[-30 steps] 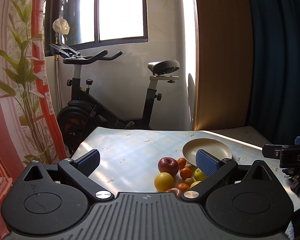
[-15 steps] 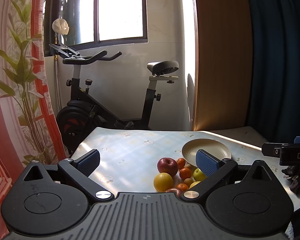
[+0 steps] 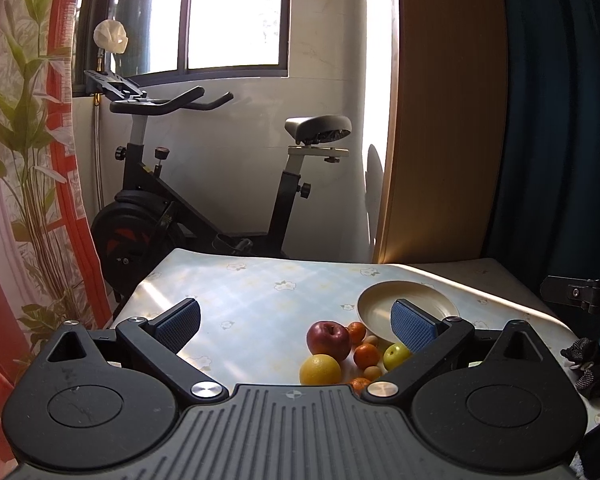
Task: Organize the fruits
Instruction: 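Move both grippers down toward the fruit pile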
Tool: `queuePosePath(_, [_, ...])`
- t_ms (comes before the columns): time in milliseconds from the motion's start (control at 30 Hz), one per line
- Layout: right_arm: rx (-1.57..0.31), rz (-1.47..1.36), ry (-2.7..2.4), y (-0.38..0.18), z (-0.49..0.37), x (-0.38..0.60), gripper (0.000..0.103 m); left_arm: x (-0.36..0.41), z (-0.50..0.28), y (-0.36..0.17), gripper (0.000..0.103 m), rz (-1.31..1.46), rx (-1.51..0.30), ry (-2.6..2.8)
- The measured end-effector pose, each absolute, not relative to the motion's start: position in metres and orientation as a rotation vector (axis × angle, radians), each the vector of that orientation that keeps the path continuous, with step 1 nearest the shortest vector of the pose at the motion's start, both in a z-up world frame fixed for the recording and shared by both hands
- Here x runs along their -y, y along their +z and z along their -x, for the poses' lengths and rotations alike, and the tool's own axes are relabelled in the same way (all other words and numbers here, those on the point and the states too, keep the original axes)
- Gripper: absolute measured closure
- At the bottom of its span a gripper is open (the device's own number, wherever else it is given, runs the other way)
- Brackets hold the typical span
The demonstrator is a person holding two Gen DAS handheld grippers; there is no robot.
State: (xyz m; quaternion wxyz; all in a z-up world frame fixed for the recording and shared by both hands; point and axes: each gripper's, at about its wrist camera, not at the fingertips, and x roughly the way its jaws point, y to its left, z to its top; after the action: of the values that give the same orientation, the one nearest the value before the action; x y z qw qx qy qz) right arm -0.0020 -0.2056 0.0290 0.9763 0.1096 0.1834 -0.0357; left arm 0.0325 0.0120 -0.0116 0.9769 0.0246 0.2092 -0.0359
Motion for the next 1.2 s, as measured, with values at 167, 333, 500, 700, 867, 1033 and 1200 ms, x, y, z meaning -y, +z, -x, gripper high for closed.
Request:
queuePosePath(167, [-0.314,-0.135,-0.074,0.02,-0.012,0.201,0.0,-0.019,-0.046,-0.017,0.001,-0.031,-0.382,-0.083])
queuePosePath(333, [-0.33,-0.134,-0.068,0.013,-0.031,0.206,0.0,-0.023,-0.065,-0.023,0.004,-0.046,-0.376,-0.072])
queuePosePath(500, [-0.342,-0.182,-0.103,0.004,-0.048,0.219,0.0,-0.034,-0.087,-0.032,0.005,0.037,-0.439,-0.102])
queuePosePath(700, [-0.382,-0.182,-0.129,-0.013,-0.065,0.236,0.0,-0.036,-0.103,-0.043,0.007,0.04,-0.462,-0.101])
queuePosePath(867, [-0.391,-0.181,-0.132,-0.018,-0.07,0.241,0.0,-0.032,-0.114,-0.044,0.012,0.04,-0.457,-0.123])
queuePosePath(1033, [-0.413,-0.158,-0.139,-0.021,-0.081,0.245,0.0,-0.03,-0.121,-0.04,0.012,0.028,-0.415,-0.121])
queuePosePath(1200, [-0.441,-0.173,-0.107,-0.024,-0.09,0.253,0.0,-0.027,-0.135,-0.04,0.012,0.002,-0.453,-0.122])
